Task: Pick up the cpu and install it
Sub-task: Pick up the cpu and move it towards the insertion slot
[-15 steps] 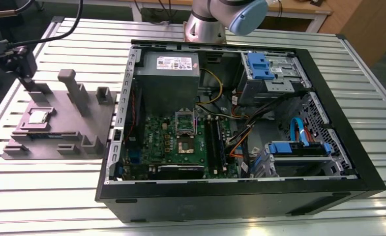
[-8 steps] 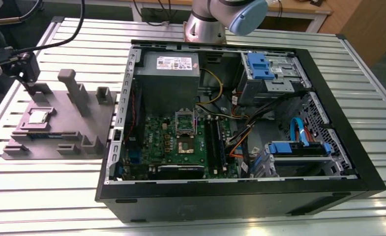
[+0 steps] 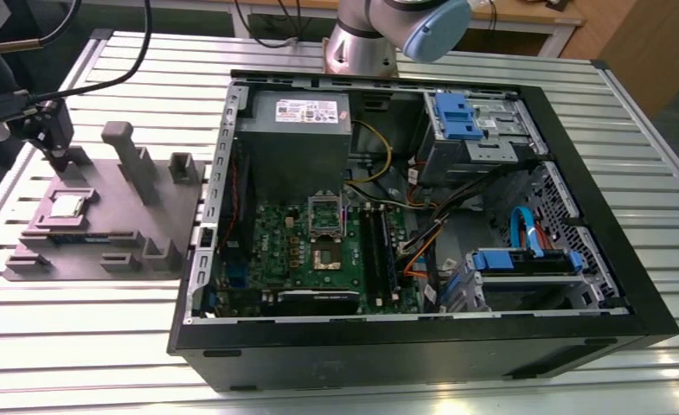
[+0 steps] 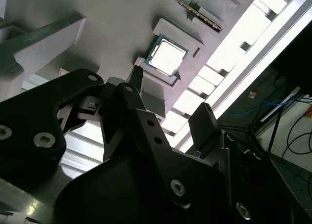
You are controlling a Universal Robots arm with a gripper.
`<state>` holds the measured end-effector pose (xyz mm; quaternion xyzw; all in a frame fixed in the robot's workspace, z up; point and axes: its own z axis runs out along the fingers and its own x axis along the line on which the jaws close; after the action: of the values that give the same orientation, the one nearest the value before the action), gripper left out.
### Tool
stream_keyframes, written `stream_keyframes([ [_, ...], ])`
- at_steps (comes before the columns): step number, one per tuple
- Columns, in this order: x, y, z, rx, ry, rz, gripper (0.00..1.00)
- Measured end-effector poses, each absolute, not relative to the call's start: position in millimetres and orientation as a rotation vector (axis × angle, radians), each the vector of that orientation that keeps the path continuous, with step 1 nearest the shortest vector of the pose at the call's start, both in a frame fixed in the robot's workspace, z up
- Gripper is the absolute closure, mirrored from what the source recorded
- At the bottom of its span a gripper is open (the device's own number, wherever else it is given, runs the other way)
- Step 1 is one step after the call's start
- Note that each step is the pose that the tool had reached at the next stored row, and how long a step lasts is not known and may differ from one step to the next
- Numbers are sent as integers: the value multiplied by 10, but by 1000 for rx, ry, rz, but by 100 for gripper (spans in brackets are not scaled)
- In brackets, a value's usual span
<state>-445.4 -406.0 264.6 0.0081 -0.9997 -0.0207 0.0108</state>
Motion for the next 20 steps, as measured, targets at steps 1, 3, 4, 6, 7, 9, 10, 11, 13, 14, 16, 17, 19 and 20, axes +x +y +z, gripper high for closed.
stream_keyframes([
  [1, -4454, -4060, 2646, 25, -3119, -65, 35],
  [3, -4454, -4060, 2644, 25, -3119, -65, 35],
  [4, -4454, -4060, 2644, 25, -3119, -65, 35],
  [6, -4454, -4060, 2644, 25, -3119, -65, 35],
  [7, -4454, -4060, 2644, 25, -3119, -65, 35],
  [9, -4454, -4060, 2640, 25, -3119, -65, 35],
  [10, -4454, -4060, 2639, 25, -3119, -65, 35],
  [11, -4454, -4060, 2639, 25, -3119, -65, 35],
  [13, -4454, -4060, 2639, 25, -3119, -65, 35],
  [14, -4454, -4060, 2639, 25, -3119, -65, 35],
  [16, -4454, -4060, 2639, 25, -3119, -65, 35],
  [17, -4454, -4060, 2638, 25, -3119, -65, 35],
  [19, -4454, -4060, 2631, 25, -3120, -65, 35],
  [20, -4453, -4060, 2623, 25, -3120, -65, 35],
])
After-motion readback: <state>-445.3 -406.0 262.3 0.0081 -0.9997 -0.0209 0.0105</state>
